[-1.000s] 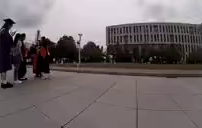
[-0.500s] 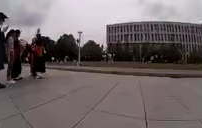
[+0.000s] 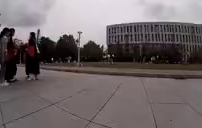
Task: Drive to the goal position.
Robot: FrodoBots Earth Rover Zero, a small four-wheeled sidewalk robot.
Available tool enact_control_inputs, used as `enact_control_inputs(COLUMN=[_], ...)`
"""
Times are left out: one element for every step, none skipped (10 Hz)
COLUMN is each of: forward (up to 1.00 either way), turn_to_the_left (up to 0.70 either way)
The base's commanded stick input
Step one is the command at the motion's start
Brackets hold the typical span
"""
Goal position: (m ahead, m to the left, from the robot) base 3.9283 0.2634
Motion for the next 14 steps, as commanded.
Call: enact_control_inputs(forward=[0.60, 0.60, 0.60, 0.60, 0.60, 0.60, 0.60, 0.60, 0.60, 0.60, 0.60, 0.60, 0.60, 0.60], turn_to_the_left=[0.01, 0.01, 0.01, 0.01, 0.01, 0.01, 0.01, 0.01, 0.01, 0.01, 0.01, 0.01, 0.01, 0.01])
